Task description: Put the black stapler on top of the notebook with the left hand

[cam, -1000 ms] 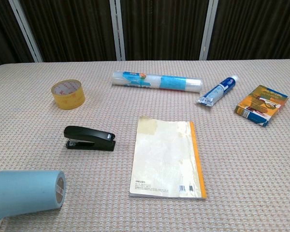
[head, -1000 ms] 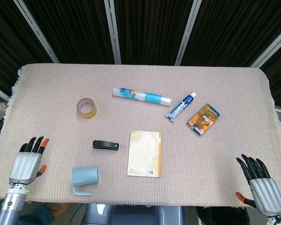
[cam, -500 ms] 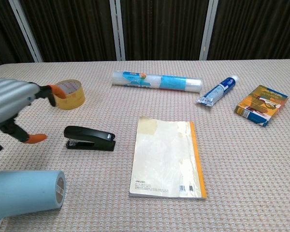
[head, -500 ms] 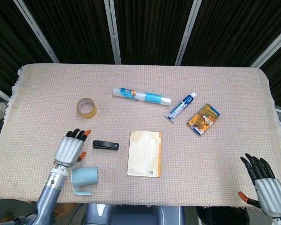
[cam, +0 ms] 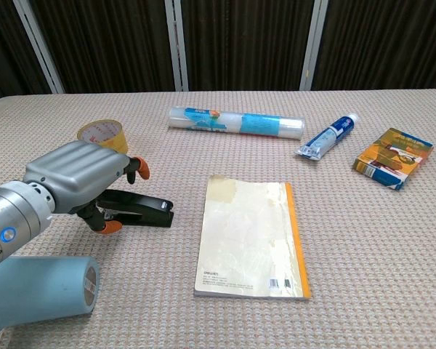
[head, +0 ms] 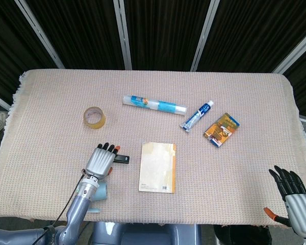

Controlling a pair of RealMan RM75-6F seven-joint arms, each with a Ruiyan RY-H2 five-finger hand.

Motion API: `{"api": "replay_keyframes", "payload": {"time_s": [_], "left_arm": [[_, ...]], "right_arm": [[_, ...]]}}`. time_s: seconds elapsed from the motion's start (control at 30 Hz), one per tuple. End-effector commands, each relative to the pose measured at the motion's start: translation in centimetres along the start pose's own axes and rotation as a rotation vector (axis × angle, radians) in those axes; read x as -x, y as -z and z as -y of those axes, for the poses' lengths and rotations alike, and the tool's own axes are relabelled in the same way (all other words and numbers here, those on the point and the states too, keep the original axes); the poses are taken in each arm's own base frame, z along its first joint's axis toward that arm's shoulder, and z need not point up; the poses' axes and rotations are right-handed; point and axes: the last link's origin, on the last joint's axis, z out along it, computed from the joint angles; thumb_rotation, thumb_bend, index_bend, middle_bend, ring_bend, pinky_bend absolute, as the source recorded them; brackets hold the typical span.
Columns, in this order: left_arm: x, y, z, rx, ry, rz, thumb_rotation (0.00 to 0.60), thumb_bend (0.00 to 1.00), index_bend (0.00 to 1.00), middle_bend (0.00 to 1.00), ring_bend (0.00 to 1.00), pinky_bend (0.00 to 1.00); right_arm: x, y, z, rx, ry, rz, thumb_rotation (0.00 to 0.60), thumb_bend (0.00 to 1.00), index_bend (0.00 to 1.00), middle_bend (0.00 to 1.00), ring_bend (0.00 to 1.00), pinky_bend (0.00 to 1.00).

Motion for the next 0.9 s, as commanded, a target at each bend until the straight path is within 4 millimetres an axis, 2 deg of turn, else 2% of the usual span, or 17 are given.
{"api": "replay_keyframes", "payload": {"time_s": [0.03,0.4,0.77,0.9], "left_arm": [[0.2,-0.2,0.3,-0.015,-0.02,0.007,0.6,0.24,0.26,0.27,0.21,0.32],[0.8,-2.1,0.8,-0.061,-0.063,0.017,0.6,0.24,0.32,0.31,0.24,0.32],[1.5,-4.6,-0.6,-0.022,-0.043,0.039,0.6,0.24,0.33,0.31,0.24,0.32],[1.7,-5.1,-1.0,-0.006,-0.037,0.052,0.6,0.25,0.39,0.32,0.25,0.33]], "right_arm": [[0.0,0.0,0.0,-0.002,0.001,0.001,0.6,0.1,0.0,0.0,0.02,0.0],[0.0,0.0,-0.1,0.009,0.002,-0.003,0.6,0.1,0.0,0.0,0.02,0.0],[0.5,-0.1,0.2,-0.001,0.018,0.014,0.6,0.1,0.0,0.0,0.02,0.0],[0.4,-0.3,0.0,0.015,0.017,0.012,0.6,0.1,0.0,0.0,0.02,0.0]]}}
